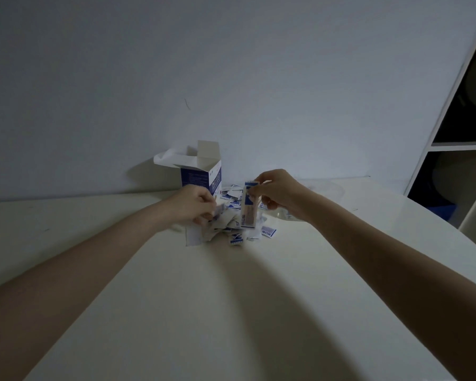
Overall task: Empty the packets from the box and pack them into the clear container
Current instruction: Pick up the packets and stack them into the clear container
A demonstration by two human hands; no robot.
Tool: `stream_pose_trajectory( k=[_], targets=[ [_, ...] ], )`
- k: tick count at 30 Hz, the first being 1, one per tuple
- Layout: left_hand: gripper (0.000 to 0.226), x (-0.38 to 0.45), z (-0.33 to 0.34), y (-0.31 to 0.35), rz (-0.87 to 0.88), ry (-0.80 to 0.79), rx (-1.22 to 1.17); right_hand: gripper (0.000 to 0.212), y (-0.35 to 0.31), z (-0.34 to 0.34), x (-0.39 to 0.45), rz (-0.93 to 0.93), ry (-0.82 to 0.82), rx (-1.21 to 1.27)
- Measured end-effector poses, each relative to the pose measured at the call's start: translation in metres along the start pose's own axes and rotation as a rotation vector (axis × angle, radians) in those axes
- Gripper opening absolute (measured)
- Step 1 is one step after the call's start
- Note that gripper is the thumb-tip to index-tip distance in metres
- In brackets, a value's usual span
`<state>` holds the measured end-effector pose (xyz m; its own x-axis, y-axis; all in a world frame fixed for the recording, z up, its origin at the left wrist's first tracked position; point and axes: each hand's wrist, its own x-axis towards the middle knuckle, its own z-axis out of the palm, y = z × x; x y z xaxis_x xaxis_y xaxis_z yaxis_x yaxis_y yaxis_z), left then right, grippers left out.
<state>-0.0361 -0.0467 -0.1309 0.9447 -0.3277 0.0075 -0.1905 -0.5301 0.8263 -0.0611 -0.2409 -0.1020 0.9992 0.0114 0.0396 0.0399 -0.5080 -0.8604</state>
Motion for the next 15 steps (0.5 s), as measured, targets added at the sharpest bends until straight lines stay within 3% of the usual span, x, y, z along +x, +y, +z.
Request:
stream_pose_trajectory(
  k=[4,12,15],
  targets=[
    [0.019,-0.002,-0.006,0.002,-0.095,0.098,-0.243,0.01,0.006,0.007,-0.003,0.077,-0.062,0.025],
    [0.016,-0.003,-0.009,0.013,-0.123,0.204,-0.439,0.026,-0.005,0.008,0.0,-0.13,-0.103,-0.013],
    [0.017,-0.007,-0.004,0.022,-0.125,0.242,-0.663,0.028,-0.009,0.014,0.0,-0.045,-0.101,0.015]
  ],
)
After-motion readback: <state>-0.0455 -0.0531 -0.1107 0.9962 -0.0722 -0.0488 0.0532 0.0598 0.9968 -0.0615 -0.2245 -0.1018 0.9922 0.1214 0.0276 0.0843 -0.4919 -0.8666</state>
